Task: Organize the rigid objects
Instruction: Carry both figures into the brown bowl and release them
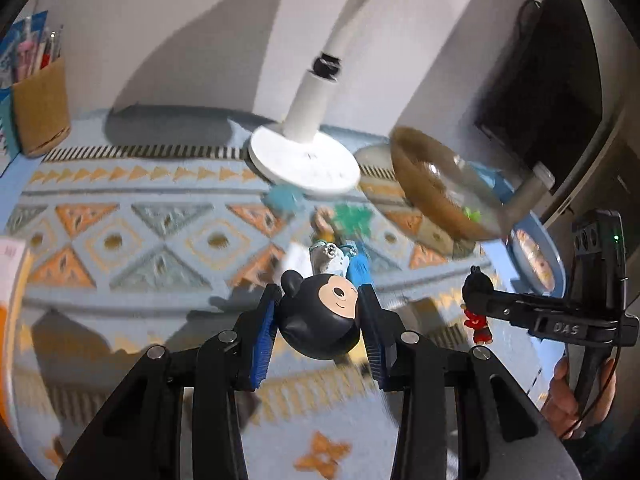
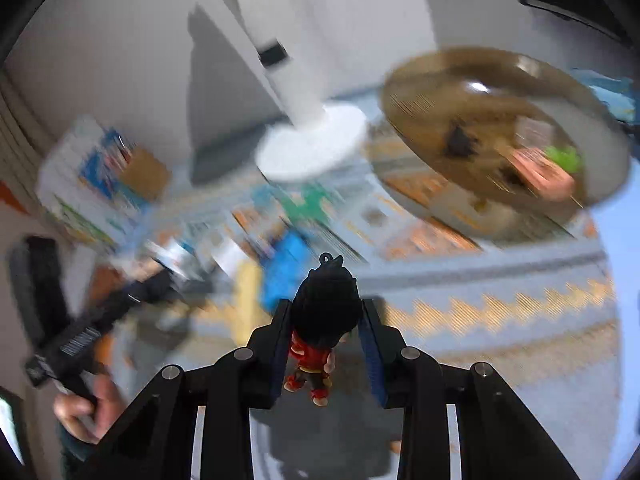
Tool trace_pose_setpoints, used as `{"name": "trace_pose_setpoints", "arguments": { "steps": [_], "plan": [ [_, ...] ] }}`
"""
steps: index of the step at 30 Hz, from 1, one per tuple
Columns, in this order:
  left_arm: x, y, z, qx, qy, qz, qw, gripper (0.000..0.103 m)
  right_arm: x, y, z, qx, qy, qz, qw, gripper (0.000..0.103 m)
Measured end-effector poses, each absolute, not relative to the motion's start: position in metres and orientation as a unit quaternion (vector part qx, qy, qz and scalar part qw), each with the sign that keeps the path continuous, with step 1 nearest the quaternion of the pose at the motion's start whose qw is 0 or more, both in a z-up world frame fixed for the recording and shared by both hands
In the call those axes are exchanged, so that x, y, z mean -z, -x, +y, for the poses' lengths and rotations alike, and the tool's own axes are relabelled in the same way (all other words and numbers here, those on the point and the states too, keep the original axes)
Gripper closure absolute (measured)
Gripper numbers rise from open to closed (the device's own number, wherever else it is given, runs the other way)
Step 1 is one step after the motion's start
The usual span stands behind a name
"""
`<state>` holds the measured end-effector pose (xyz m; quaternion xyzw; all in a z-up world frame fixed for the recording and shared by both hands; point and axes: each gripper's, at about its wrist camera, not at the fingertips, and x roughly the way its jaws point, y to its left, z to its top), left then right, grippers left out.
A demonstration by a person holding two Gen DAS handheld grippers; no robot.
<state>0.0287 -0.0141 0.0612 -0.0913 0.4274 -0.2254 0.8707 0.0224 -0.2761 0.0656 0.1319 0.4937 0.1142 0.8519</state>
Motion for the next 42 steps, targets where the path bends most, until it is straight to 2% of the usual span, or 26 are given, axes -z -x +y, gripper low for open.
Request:
{"name": "trace_pose_setpoints", "arguments": {
  "steps": [6, 9, 10, 11, 12, 17, 18, 19, 20, 22, 28, 35, 42],
  "plan": [
    [-0.046, 0.000, -0.045, 0.240, 0.096, 0.447, 0.856, 0.067, -0.032, 0.002, -0.293, -0.120, -0.100, 0.517, 0.842, 0.071],
    [-0.049, 0.006, -0.052, 0.238, 0.083, 0.446, 0.859, 0.067, -0.022, 0.008, -0.300, -0.120, -0.121, 0.520, 0.837, 0.068],
    [-0.051, 0.008, -0.053, 0.238, 0.082, 0.445, 0.859, 0.067, -0.022, 0.010, -0.303, -0.121, -0.131, 0.517, 0.837, 0.062],
    [-0.052, 0.008, -0.053, 0.239, 0.085, 0.445, 0.859, 0.067, -0.021, 0.015, -0.305, -0.124, -0.146, 0.510, 0.838, 0.047],
    [-0.053, 0.008, -0.054, 0.240, 0.087, 0.445, 0.858, 0.067, -0.020, 0.021, -0.307, -0.129, -0.163, 0.503, 0.839, 0.042],
    [-0.057, 0.008, -0.064, 0.240, 0.077, 0.444, 0.860, 0.067, -0.023, 0.026, -0.281, -0.091, -0.125, 0.491, 0.858, 0.041],
    [-0.057, 0.008, -0.066, 0.240, 0.076, 0.444, 0.860, 0.067, -0.023, 0.025, -0.273, -0.074, -0.104, 0.489, 0.863, 0.041],
    [-0.058, 0.008, -0.067, 0.240, 0.076, 0.444, 0.860, 0.067, -0.023, 0.024, -0.271, -0.067, -0.093, 0.488, 0.865, 0.050],
    [-0.059, 0.008, -0.068, 0.240, 0.075, 0.443, 0.861, 0.067, -0.023, 0.023, -0.267, -0.054, -0.075, 0.487, 0.869, 0.067],
    [-0.061, 0.008, -0.071, 0.239, 0.073, 0.441, 0.862, 0.067, -0.023, 0.023, -0.262, -0.036, -0.040, 0.484, 0.874, 0.075],
    [-0.090, -0.009, -0.089, 0.261, 0.073, 0.418, 0.867, 0.067, -0.054, 0.031, -0.296, -0.063, -0.100, 0.446, 0.887, 0.075],
    [-0.147, -0.056, -0.135, 0.313, 0.071, 0.365, 0.874, 0.068, -0.165, 0.018, -0.366, 0.004, -0.099, 0.322, 0.942, 0.075],
    [-0.171, -0.091, -0.171, 0.352, 0.077, 0.348, 0.865, 0.068, -0.180, -0.023, -0.412, 0.054, -0.122, 0.314, 0.940, 0.075]
  ]
}}
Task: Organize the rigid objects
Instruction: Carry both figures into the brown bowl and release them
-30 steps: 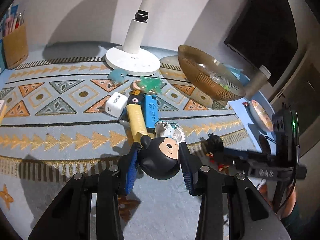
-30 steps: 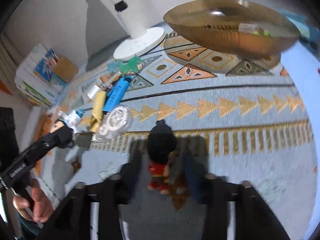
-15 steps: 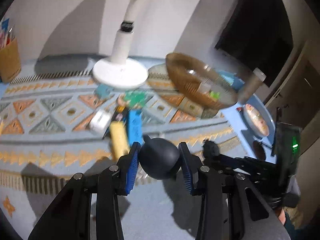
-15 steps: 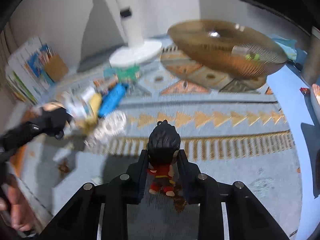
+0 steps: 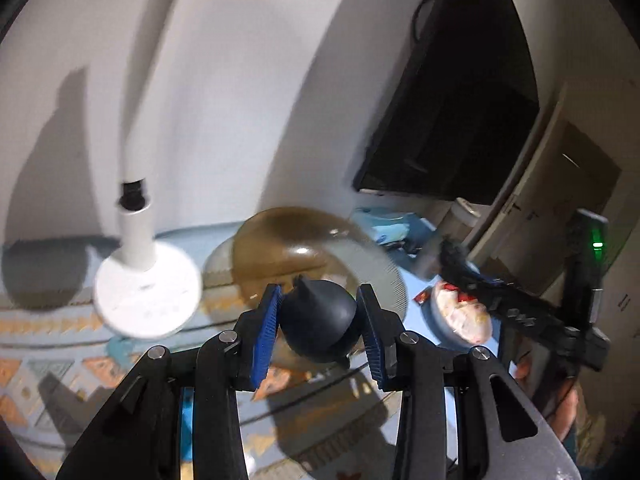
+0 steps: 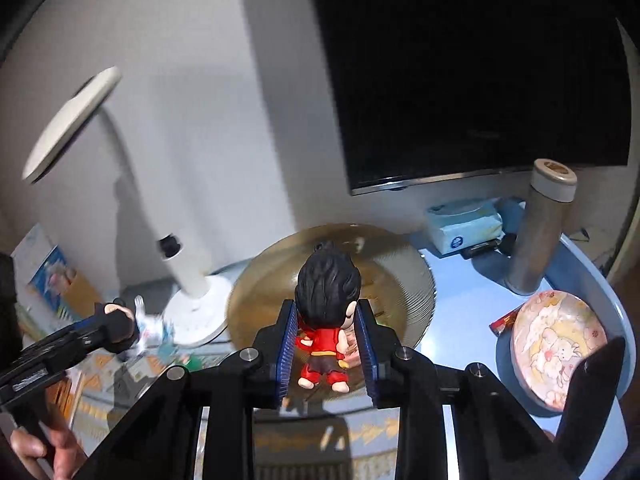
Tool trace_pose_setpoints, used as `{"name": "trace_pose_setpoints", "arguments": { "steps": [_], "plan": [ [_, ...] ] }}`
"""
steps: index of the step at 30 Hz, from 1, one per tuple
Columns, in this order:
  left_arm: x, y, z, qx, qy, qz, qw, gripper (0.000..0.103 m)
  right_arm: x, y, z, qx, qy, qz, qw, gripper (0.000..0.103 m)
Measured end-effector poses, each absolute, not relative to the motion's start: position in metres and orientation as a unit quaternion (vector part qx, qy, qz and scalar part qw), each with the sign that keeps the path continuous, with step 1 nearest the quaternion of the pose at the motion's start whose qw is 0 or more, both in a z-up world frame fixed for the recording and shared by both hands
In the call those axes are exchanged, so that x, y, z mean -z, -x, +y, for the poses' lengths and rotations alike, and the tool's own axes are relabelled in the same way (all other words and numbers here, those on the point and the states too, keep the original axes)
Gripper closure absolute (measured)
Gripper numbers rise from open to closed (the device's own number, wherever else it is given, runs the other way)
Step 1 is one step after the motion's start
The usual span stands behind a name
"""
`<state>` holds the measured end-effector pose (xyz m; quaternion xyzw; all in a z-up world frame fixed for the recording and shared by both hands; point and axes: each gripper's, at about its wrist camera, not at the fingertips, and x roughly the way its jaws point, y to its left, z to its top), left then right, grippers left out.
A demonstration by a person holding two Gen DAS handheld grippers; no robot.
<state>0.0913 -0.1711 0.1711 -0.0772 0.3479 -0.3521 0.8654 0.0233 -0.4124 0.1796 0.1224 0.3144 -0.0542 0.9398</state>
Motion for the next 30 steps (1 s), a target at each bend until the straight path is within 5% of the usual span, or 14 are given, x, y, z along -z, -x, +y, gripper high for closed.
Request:
{"name": "trace_pose_setpoints", "arguments": {
  "steps": [12, 15, 17, 21, 23, 27, 30],
  "plan": [
    [-0.110, -0.136, -0.261, 0.346, 0.018, 0.391, 0.853, 0.067, -0.115, -0.076, -0.438, 0.082, -0.136, 0.397, 0.904, 0.075],
    [-0.107, -0.143, -0.263, 0.322, 0.018, 0.397, 0.859, 0.030, -0.109, -0.082, -0.448, 0.095, -0.137, 0.409, 0.897, 0.066],
    [-0.113, -0.144, -0.250, 0.330, 0.045, 0.394, 0.857, 0.028, -0.115, -0.078, -0.453, 0.117, -0.139, 0.401, 0.898, 0.055],
    [-0.138, -0.126, -0.212, 0.334, 0.053, 0.372, 0.865, 0.028, -0.137, -0.056, -0.451, 0.120, -0.141, 0.372, 0.910, 0.052],
    [-0.152, -0.108, -0.189, 0.335, 0.057, 0.357, 0.870, 0.028, -0.149, -0.041, -0.441, 0.113, -0.139, 0.359, 0.916, 0.042],
    [-0.176, -0.060, -0.131, 0.308, 0.058, 0.321, 0.894, 0.028, -0.172, -0.009, -0.407, 0.096, -0.108, 0.333, 0.932, 0.042],
    [-0.186, -0.024, -0.085, 0.264, 0.051, 0.295, 0.917, 0.021, -0.182, 0.018, -0.372, 0.070, -0.090, 0.316, 0.942, 0.033]
  ]
}}
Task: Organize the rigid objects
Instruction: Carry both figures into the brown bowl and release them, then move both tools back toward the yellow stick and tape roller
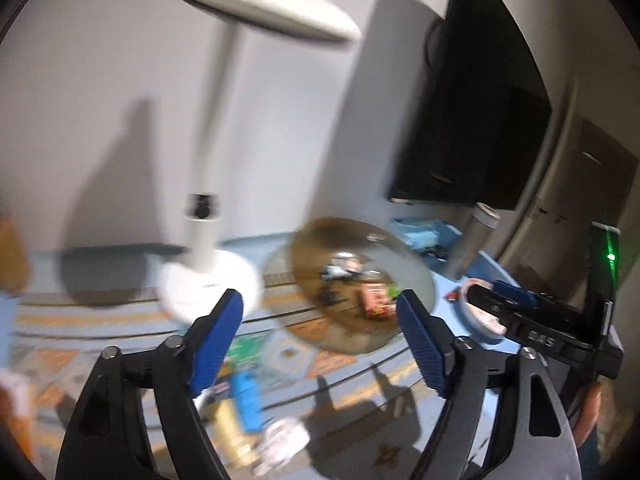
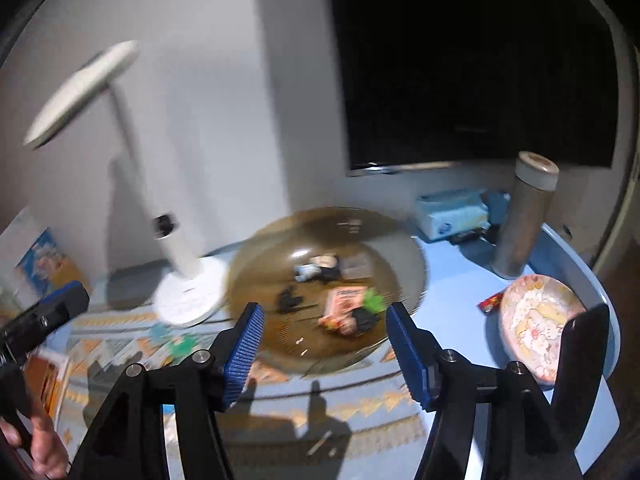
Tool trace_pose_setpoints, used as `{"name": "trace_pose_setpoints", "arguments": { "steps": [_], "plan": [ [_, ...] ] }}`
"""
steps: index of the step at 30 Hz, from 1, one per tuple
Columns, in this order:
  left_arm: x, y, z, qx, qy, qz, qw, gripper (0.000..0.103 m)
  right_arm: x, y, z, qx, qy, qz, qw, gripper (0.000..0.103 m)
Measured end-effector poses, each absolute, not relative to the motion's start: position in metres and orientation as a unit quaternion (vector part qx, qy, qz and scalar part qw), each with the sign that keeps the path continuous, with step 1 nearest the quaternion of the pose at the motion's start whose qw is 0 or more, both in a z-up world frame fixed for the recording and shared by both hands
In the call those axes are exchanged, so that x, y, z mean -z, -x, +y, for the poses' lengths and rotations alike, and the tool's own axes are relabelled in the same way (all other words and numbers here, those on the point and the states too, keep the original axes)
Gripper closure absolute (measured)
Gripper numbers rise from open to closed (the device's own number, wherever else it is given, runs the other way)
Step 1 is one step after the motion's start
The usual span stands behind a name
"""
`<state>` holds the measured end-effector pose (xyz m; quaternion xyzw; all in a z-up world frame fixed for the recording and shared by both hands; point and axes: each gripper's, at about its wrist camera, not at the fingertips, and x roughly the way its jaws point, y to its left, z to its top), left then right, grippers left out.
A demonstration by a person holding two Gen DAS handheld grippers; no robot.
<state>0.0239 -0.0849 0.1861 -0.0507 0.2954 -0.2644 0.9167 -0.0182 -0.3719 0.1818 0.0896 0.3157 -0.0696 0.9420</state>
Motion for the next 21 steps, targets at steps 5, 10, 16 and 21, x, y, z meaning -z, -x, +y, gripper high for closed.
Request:
{"name": "trace_pose_setpoints", "arguments": {
  "steps": [5, 10, 16, 21],
  "plan": [
    [-0.176, 0.013, -0.024, 0.197, 0.049, 0.291, 0.935, 0.020, -0.181, 0.051, -0.314, 0.093, -0.044, 0.280, 0.955, 0.006],
    [-0.124, 0.018, 0.009, 0.135, 0.038, 0.324, 0.936, 0.020, -0.145, 0.058, -0.274, 0.071, -0.054, 0.300, 0.950, 0.006],
    [-0.040, 0.007, 0.025, 0.110, 0.048, 0.392, 0.912, 0.020, -0.065, 0.045, -0.246, 0.028, -0.055, 0.376, 0.925, 0.006],
    [-0.027, 0.006, 0.024, 0.121, 0.058, 0.407, 0.904, 0.020, -0.036, 0.042, -0.232, -0.032, -0.079, 0.414, 0.906, 0.016]
  ]
}}
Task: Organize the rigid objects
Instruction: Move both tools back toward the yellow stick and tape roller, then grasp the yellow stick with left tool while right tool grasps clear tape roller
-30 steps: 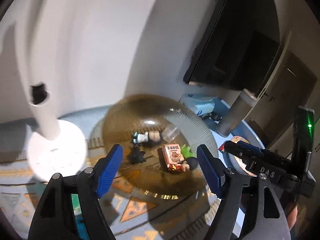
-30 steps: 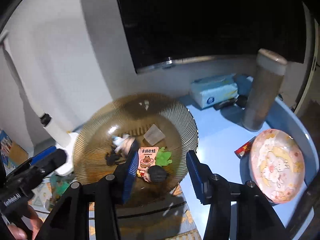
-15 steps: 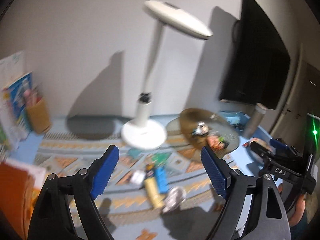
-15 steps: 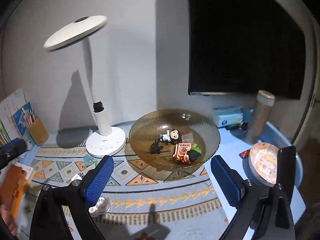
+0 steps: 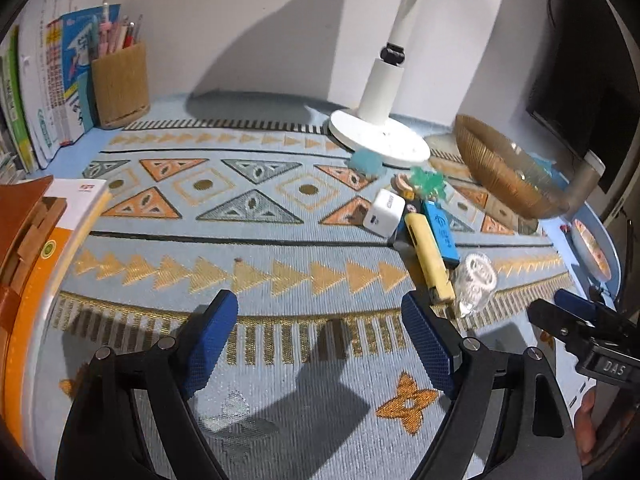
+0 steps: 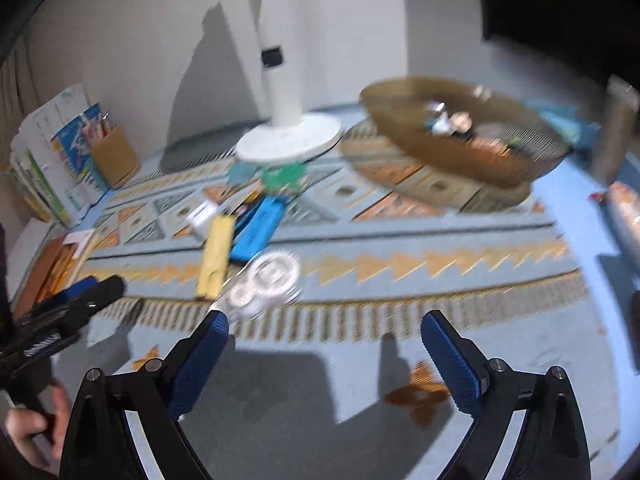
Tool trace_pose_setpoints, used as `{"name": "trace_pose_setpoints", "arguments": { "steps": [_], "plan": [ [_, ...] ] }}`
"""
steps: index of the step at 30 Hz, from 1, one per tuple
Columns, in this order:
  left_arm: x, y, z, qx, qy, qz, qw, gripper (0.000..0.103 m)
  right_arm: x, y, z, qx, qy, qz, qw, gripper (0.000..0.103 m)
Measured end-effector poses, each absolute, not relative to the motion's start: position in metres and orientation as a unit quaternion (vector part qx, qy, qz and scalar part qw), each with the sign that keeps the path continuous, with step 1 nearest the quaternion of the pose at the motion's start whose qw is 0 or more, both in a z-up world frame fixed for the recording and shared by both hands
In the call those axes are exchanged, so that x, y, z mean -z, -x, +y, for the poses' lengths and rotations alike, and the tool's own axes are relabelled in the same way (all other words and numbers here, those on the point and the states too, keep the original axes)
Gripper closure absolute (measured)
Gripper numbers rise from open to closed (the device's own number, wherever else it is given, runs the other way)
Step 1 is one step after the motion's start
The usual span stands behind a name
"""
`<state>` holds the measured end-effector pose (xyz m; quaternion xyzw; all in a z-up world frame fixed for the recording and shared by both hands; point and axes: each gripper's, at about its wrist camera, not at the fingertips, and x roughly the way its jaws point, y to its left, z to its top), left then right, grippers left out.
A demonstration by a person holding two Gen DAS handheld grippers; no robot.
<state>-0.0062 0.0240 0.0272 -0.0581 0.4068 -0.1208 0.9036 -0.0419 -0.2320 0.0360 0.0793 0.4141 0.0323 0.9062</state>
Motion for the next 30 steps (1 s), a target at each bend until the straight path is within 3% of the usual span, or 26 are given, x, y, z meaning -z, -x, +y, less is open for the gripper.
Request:
{"name": "trace_pose_setpoints", "arguments": {
  "steps": [1, 2, 15, 23, 28, 30],
  "plan": [
    [-0.030, 0.009, 0.027, 0.124, 0.059, 0.402, 0.905, 0.020, -0.033, 0.041, -0.228, -0.037, -0.082, 0.420, 0.903, 0.027],
    [-0.031, 0.010, 0.028, 0.126, 0.061, 0.398, 0.906, 0.020, -0.030, 0.037, -0.225, -0.046, -0.088, 0.433, 0.896, 0.031],
    [-0.025, 0.000, 0.022, 0.138, 0.074, 0.423, 0.892, 0.020, -0.011, -0.001, -0.161, -0.009, -0.008, 0.475, 0.880, 0.031],
    [-0.020, -0.018, -0.033, 0.195, 0.066, 0.457, 0.865, 0.021, -0.019, 0.020, -0.244, 0.025, -0.083, 0.468, 0.879, 0.034],
    [-0.011, -0.034, -0.066, 0.201, 0.039, 0.473, 0.857, 0.044, -0.029, 0.011, -0.253, -0.050, -0.115, 0.468, 0.875, 0.034],
    [-0.011, -0.036, -0.070, 0.200, 0.031, 0.468, 0.860, 0.048, -0.033, 0.003, -0.245, -0.057, -0.097, 0.462, 0.880, 0.034]
  ]
}}
